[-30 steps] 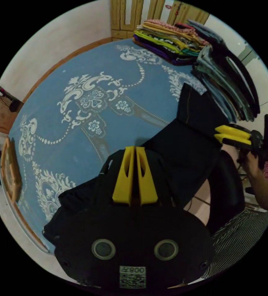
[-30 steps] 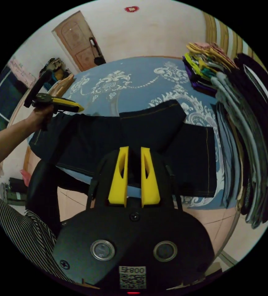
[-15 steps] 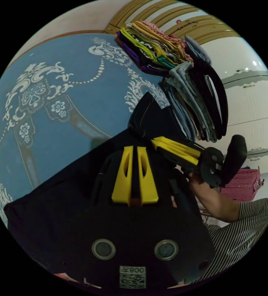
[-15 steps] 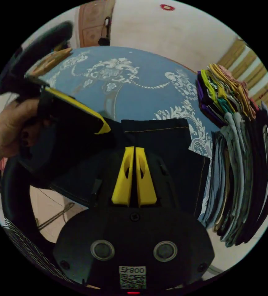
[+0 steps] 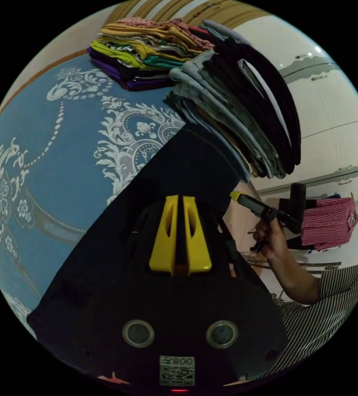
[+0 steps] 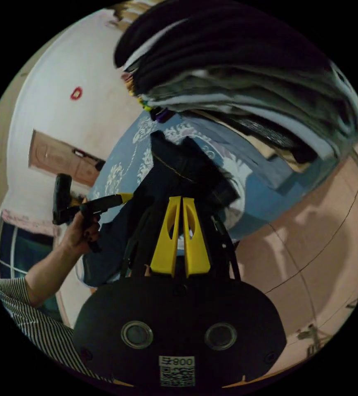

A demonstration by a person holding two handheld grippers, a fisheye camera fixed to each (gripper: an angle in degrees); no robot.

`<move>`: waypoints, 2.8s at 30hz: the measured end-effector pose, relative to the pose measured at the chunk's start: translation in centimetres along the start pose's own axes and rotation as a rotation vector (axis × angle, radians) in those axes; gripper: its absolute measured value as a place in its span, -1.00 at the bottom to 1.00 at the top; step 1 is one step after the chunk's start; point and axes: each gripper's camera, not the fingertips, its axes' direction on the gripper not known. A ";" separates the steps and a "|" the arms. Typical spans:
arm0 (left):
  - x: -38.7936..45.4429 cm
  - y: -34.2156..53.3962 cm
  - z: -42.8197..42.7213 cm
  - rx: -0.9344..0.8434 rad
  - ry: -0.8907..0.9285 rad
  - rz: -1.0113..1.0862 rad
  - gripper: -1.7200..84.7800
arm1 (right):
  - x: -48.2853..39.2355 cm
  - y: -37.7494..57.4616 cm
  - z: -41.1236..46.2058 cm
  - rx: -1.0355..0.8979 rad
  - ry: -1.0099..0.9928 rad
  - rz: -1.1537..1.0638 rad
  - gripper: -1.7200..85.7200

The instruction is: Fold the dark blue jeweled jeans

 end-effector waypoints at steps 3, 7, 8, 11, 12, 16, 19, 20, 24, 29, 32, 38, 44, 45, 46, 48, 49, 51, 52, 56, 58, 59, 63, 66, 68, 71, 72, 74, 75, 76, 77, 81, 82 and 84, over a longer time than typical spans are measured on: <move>0.5 -0.4 -0.4 -0.021 -0.035 0.023 -0.90 | 2.0 -1.2 0.2 -0.006 -0.061 0.059 -0.95; 0.9 -0.7 -1.0 -0.058 -0.066 0.033 -0.90 | 3.0 -3.1 0.8 -0.010 -0.074 0.063 -0.95; 1.1 -0.6 -1.2 -0.060 -0.072 0.039 -0.90 | 3.1 -3.3 0.8 -0.007 -0.076 0.057 -0.95; 1.5 -0.2 -1.5 -0.078 -0.076 0.053 -0.90 | 2.7 -4.4 0.6 0.003 -0.042 0.002 -0.95; 1.6 -0.1 -1.5 -0.087 -0.078 0.052 -0.90 | 2.7 -4.8 0.7 0.004 -0.037 -0.011 -0.95; 1.6 1.0 -1.2 -0.162 -0.102 0.037 -0.91 | 4.0 -5.7 2.2 -0.021 -0.016 0.005 -0.95; 1.6 2.2 -2.3 -0.146 -0.102 0.042 -0.91 | 5.4 -6.6 3.6 -0.035 -0.068 0.044 -0.95; 1.4 2.7 -3.0 -0.140 -0.086 0.026 -0.91 | 5.5 -6.8 3.9 -0.040 -0.074 0.046 -0.95; 1.3 5.9 -6.2 -0.053 -0.053 0.005 -0.91 | 6.0 -7.5 5.0 -0.044 -0.095 0.042 -0.95; -0.8 15.4 -12.1 0.067 -0.060 -0.112 -0.90 | 6.7 -7.0 5.8 -0.062 -0.036 0.018 -0.95; -3.5 21.8 -16.4 0.140 -0.124 -0.284 -0.89 | 6.1 -6.7 6.6 -0.070 -0.035 -0.020 -0.95; -9.2 32.0 -24.8 0.283 -0.285 -0.610 -0.84 | -2.2 -7.0 13.3 -0.204 -0.177 -0.341 -0.95; -13.8 35.5 -30.0 0.311 -0.376 -0.699 -0.78 | -14.3 -4.5 25.4 -0.499 -0.332 -0.711 -0.94; -14.3 35.5 -30.3 0.302 -0.373 -0.698 -0.78 | -16.6 -3.7 27.6 -0.526 -0.326 -0.782 -0.94; -15.1 35.6 -30.6 0.275 -0.375 -0.693 -0.78 | -18.7 -2.8 29.8 -0.560 -0.306 -0.841 -0.94; -16.3 35.4 -30.7 0.209 -0.373 -0.667 -0.78 | -21.3 -1.7 32.9 -0.592 -0.270 -0.921 -0.94; -16.9 35.1 -30.5 0.155 -0.379 -0.653 -0.79 | -22.6 -1.1 35.0 -0.614 -0.227 -0.957 -0.95; -17.4 34.9 -30.2 0.075 -0.393 -0.616 -0.83 | -24.1 -0.4 37.8 -0.633 -0.161 -0.996 -0.95; -17.4 34.8 -30.3 0.052 -0.425 -0.595 -0.85 | -24.6 0.0 39.5 -0.651 -0.127 -1.005 -0.95; -17.3 35.8 -32.3 0.153 -0.432 -0.603 -0.90 | -25.5 0.9 42.6 -0.668 -0.105 -1.017 -0.96; -17.9 36.8 -33.0 0.218 -0.365 -0.642 -0.91 | -25.9 1.5 43.3 -0.625 -0.088 -1.040 -0.96; -18.4 37.3 -32.9 0.227 -0.327 -0.662 -0.92 | -26.0 1.6 43.5 -0.619 -0.080 -1.045 -0.96; -19.1 37.6 -32.3 0.214 -0.331 -0.695 -0.92 | -26.2 3.2 45.8 -0.608 -0.001 -1.085 -0.96; -19.2 37.6 -32.2 0.211 -0.346 -0.687 -0.92 | -26.9 5.7 47.2 -0.568 0.089 -1.192 -0.96; -18.9 37.6 -32.4 0.222 -0.386 -0.698 -0.92 | -27.2 7.3 47.7 -0.512 0.141 -1.270 -0.96; -17.1 37.7 -32.7 0.322 -0.443 -0.668 -0.91 | -27.5 9.0 47.8 -0.446 0.182 -1.345 -0.96; -16.5 37.7 -32.7 0.350 -0.446 -0.657 -0.91 | -27.6 9.1 47.7 -0.460 0.186 -1.347 -0.96; -14.4 37.3 -31.9 0.416 -0.383 -0.545 -0.91 | -27.8 8.7 47.1 -0.486 0.164 -1.308 -0.96; -14.0 37.0 -31.5 0.418 -0.370 -0.523 -0.91 | -27.7 8.3 46.3 -0.467 0.124 -1.273 -0.96; -13.3 36.4 -30.5 0.402 -0.354 -0.486 -0.92 | -27.3 7.9 45.5 -0.438 0.100 -1.236 -0.96; -12.9 35.7 -29.5 0.376 -0.356 -0.466 -0.93 | -27.1 7.7 45.1 -0.426 0.100 -1.218 -0.96; -13.6 33.2 -26.1 0.252 -0.387 -0.445 -0.95 | -25.4 6.6 44.9 -0.416 0.172 -1.106 -0.96; -14.2 32.5 -24.9 0.196 -0.390 -0.452 -0.95 | -25.3 6.5 45.2 -0.445 0.172 -1.088 -0.96; -14.5 31.8 -24.4 0.215 -0.390 -0.474 -0.95 | -25.5 6.8 45.7 -0.459 0.205 -1.105 -0.96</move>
